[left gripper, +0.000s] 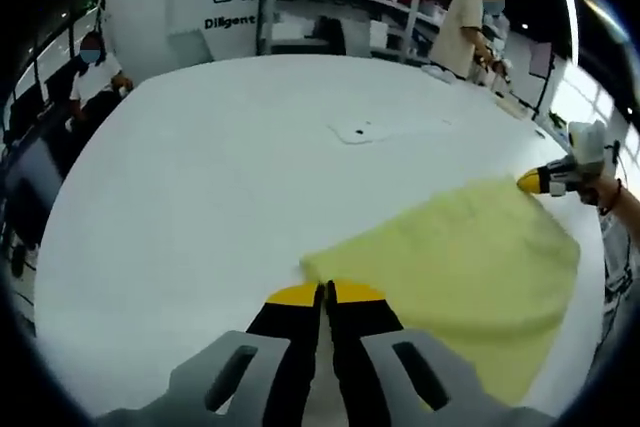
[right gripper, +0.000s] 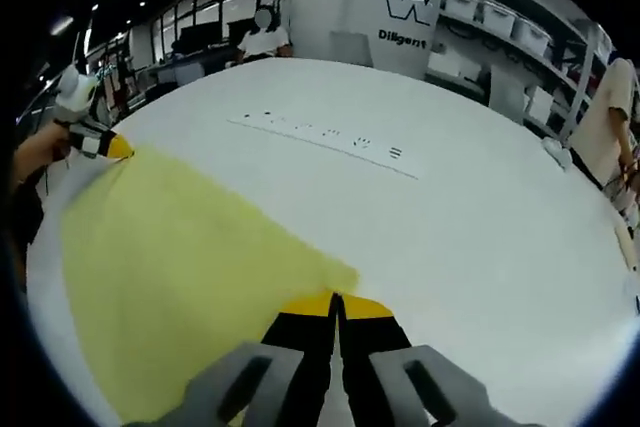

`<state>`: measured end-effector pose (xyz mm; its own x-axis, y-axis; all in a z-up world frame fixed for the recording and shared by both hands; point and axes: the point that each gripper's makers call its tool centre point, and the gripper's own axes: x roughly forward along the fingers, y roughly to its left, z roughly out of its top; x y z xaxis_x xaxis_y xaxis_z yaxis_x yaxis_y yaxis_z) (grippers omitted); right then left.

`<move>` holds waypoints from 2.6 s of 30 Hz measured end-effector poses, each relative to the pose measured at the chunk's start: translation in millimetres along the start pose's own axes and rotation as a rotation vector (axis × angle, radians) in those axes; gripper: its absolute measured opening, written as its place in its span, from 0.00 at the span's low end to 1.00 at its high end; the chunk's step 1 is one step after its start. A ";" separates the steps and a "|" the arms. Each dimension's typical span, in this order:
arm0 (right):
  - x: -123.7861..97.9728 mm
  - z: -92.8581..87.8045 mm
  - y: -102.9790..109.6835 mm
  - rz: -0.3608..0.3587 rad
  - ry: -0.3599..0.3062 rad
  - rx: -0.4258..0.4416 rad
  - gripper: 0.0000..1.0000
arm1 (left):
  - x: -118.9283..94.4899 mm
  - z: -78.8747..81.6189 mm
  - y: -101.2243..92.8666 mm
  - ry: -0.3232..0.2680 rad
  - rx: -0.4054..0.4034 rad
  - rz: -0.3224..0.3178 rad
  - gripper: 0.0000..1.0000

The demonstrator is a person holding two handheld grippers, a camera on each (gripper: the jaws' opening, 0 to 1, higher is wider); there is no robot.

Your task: Fold the garment on the visible template until the final outline fits inside the template.

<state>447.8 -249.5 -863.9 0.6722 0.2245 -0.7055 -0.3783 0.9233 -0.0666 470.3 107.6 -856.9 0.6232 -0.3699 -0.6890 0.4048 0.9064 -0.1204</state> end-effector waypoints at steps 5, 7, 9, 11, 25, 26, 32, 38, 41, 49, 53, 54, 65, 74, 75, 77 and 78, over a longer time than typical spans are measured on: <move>-5.7 3.2 4.8 0.020 -0.029 0.107 0.08 | -6.3 -0.5 0.2 0.002 0.022 0.010 0.19; -10.2 4.4 6.2 0.025 -0.035 0.134 0.15 | -10.1 -1.1 -1.3 0.006 0.014 0.006 0.24; -14.4 5.5 9.3 0.033 -0.042 0.144 0.18 | -14.3 -0.3 -3.7 0.004 0.016 0.005 0.28; -19.7 4.8 14.8 0.047 -0.037 0.174 0.23 | -17.8 0.4 -6.5 0.003 0.021 0.004 0.34; -60.2 -9.7 56.6 0.133 -0.029 0.219 0.44 | -52.8 -14.4 -39.1 -0.020 0.021 -0.052 0.45; -58.9 -9.0 55.4 0.136 -0.027 0.215 0.45 | -53.9 -15.1 -39.7 -0.021 0.020 -0.053 0.46; -80.0 -19.5 70.4 0.160 -0.016 0.204 0.46 | -71.0 -31.4 -47.6 0.003 0.036 -0.041 0.48; -89.3 -27.6 73.1 0.170 -0.013 0.198 0.47 | -84.4 -36.3 -56.2 -0.011 0.011 -0.065 0.49; -96.0 -32.4 78.3 0.181 -0.016 0.195 0.47 | -88.2 -40.6 -56.0 -0.003 0.024 -0.069 0.49; -110.2 -49.9 89.5 0.197 -0.003 0.194 0.48 | -97.0 -56.9 -66.0 0.006 0.023 -0.103 0.48; -115.3 -59.3 94.7 0.212 0.008 0.185 0.48 | -102.5 -57.0 -65.4 -0.011 0.055 -0.087 0.44; -116.5 -61.4 95.3 0.213 0.010 0.184 0.48 | -103.6 -57.5 -65.9 -0.009 0.058 -0.087 0.44; -120.5 -78.7 93.8 0.231 0.023 0.156 0.46 | -112.5 -76.6 -70.6 -0.002 0.056 -0.117 0.44; -122.3 -93.2 93.4 0.228 0.045 0.128 0.39 | -117.9 -94.0 -75.9 0.001 0.047 -0.137 0.41; -122.6 -93.4 93.3 0.226 0.042 0.123 0.38 | -118.5 -95.1 -76.0 0.000 0.040 -0.138 0.40; -123.2 -93.4 93.7 0.229 0.037 0.126 0.36 | -120.0 -97.2 -76.2 -0.006 0.033 -0.140 0.38; -124.2 -93.9 94.9 0.231 0.037 0.130 0.35 | -120.5 -99.6 -76.3 -0.002 0.025 -0.141 0.38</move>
<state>268.6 -219.0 -848.8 0.5533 0.4243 -0.7168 -0.4326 0.8818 0.1880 297.6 103.4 -835.8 0.5602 -0.4933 -0.6655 0.5050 0.8402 -0.1977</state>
